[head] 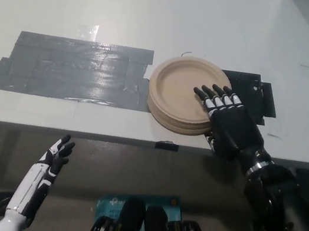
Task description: A stack of plates is kept in the middle of the desk close to the robot and the robot grabs the stack with its right hand, picks it up and hands it to a person.
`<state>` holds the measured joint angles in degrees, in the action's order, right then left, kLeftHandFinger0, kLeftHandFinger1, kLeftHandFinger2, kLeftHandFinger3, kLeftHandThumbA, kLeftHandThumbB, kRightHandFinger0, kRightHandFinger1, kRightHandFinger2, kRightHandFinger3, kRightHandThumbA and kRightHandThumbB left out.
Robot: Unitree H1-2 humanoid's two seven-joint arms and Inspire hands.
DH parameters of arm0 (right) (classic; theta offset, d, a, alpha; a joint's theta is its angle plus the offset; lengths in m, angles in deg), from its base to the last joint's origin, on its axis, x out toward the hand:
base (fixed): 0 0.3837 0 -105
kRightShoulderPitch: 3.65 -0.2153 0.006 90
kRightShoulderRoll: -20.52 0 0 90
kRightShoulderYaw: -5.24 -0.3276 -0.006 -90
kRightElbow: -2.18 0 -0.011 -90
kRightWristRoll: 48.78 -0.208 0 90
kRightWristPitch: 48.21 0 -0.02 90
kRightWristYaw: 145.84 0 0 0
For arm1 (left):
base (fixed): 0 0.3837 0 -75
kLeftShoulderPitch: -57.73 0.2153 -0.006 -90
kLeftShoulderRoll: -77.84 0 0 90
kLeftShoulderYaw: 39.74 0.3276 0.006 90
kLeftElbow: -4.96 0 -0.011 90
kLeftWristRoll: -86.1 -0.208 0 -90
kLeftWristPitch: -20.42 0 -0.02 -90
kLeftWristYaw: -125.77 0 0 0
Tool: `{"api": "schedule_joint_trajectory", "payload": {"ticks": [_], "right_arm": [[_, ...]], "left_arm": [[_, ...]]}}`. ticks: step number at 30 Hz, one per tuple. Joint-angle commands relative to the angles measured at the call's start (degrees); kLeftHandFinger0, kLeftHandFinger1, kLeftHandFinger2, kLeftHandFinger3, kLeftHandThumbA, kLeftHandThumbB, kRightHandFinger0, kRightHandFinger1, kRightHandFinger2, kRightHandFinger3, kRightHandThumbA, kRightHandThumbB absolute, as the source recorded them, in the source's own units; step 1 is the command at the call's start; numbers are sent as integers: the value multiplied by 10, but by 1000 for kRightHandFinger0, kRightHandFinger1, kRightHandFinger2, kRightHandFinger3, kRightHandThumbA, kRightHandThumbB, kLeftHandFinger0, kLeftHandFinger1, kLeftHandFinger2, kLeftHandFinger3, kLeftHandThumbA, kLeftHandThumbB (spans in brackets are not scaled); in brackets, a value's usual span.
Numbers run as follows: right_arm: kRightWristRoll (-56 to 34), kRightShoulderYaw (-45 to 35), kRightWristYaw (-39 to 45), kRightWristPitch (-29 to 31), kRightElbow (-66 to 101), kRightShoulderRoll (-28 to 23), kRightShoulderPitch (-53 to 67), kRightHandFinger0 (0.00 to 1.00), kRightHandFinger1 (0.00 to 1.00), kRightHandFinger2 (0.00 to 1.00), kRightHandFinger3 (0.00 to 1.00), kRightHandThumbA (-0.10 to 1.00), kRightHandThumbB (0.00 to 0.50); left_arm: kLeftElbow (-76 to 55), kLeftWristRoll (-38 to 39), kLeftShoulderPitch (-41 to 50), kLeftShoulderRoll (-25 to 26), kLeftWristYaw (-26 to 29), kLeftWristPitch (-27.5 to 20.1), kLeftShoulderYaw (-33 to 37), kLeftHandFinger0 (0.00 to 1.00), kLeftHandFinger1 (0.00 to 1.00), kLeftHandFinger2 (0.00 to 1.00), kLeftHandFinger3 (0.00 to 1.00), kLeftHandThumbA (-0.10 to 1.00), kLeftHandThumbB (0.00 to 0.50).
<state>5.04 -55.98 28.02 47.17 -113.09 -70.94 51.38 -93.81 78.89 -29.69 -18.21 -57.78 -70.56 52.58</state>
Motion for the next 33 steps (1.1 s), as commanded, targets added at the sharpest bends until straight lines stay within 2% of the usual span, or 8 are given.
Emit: {"api": "schedule_joint_trajectory", "payload": {"ticks": [1,3,4,6,7,11,17,33], "right_arm": [[20,19,-57,34,-56,14,-49,1000,1000,1000,1000,750,416],[29,28,-98,53,-98,19,-66,1000,1000,1000,1000,561,397],[48,44,-138,58,-134,22,-81,665,627,624,735,123,261],[79,68,-200,54,-179,27,-98,125,225,412,540,-78,323],[88,76,-220,51,-194,28,-104,25,146,356,464,-96,318],[97,94,-290,54,-260,37,-127,0,0,272,359,-100,289],[82,98,-357,83,-296,37,-138,0,84,656,142,-100,230],[82,96,-457,102,-255,9,-154,0,54,647,157,-100,274]], "left_arm": [[-10,5,-8,7,-2,-15,-6,1000,1000,1000,1000,1000,16],[-11,5,-8,6,-2,-14,-6,1000,1000,1000,1000,1000,8],[-10,5,-8,5,-2,-14,-6,1000,1000,1000,1000,1000,19],[-9,5,-8,5,-2,-14,-6,1000,1000,1000,1000,1000,21],[-9,5,-8,5,-2,-14,-5,1000,1000,1000,1000,1000,20],[-10,5,-14,6,-3,-12,-5,1000,1000,1000,1000,1000,13],[-10,4,-24,8,-5,-9,-4,1000,1000,1000,1000,1000,0],[-10,6,-30,10,-8,-4,-4,1000,1000,1000,1000,1000,0]]}}
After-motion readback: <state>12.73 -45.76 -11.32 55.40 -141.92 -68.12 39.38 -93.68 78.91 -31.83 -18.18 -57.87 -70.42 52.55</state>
